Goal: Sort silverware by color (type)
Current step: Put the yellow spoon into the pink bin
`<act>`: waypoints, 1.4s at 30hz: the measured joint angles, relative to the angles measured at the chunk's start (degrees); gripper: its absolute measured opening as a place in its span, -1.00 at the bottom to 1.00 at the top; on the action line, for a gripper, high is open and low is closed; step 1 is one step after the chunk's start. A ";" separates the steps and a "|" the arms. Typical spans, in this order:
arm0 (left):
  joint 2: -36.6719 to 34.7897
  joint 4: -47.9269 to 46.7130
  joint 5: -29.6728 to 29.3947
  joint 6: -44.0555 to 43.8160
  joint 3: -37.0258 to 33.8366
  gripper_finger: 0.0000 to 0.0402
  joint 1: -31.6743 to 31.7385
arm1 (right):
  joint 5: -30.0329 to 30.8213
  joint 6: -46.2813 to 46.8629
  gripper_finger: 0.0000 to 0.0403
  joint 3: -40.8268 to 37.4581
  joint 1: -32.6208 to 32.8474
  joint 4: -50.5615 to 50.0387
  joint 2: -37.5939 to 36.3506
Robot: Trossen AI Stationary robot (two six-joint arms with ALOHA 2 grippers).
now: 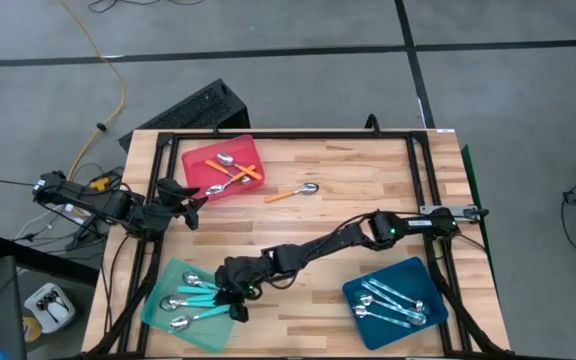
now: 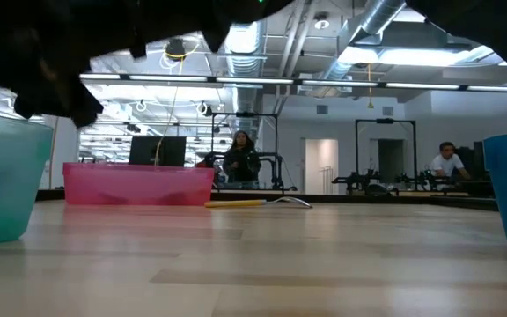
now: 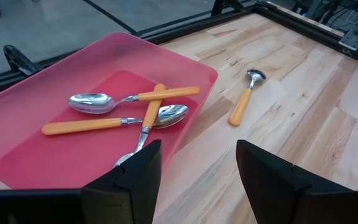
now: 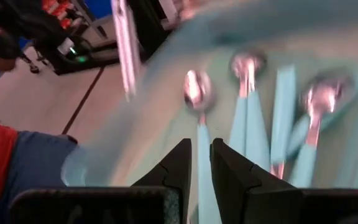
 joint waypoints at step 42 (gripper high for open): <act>0.11 -1.03 0.34 0.00 0.00 -0.06 0.00 | 11.23 -35.50 -0.67 -24.88 -31.45 -56.78 -31.80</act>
